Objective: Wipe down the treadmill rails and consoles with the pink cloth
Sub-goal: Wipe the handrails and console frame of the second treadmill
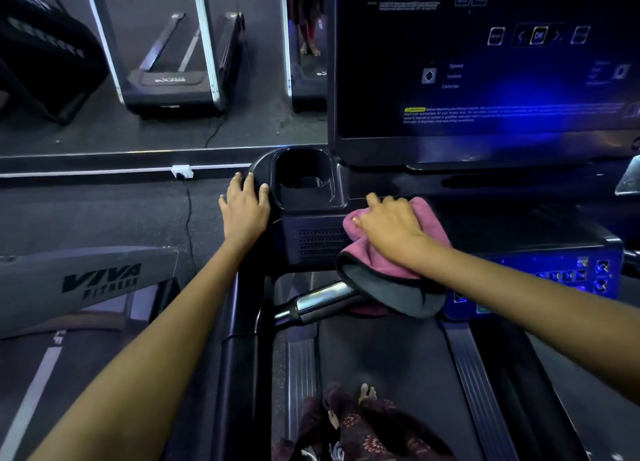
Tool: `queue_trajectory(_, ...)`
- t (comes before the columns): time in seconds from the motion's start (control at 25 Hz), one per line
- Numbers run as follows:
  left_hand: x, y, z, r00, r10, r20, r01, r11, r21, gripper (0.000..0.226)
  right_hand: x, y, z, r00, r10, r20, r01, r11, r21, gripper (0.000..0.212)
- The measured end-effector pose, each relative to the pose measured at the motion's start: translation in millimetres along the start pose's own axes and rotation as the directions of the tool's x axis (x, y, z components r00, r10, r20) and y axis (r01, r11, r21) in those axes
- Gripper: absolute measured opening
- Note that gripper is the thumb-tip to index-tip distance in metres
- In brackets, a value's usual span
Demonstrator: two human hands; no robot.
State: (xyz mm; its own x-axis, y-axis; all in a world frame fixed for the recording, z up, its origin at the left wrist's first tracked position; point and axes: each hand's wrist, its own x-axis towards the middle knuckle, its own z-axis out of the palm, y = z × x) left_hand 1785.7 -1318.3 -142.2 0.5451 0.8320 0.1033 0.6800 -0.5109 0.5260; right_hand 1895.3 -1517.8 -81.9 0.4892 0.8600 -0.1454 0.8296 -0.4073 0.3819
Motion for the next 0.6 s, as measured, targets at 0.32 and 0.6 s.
queue_trajectory(0.32,0,4,0,0.992,0.117,-0.054,-0.116,0.993,0.01,0.033,11,-23,-9,0.915,-0.374,-0.15,0.36,0.926,-0.11,0.038)
queue_trajectory(0.6,-32,-2,-6,0.979,0.203,0.005,-0.202,0.975,0.093,0.041,0,23,-6,0.9,-0.435,-0.031,0.42,0.884,-0.203,0.038)
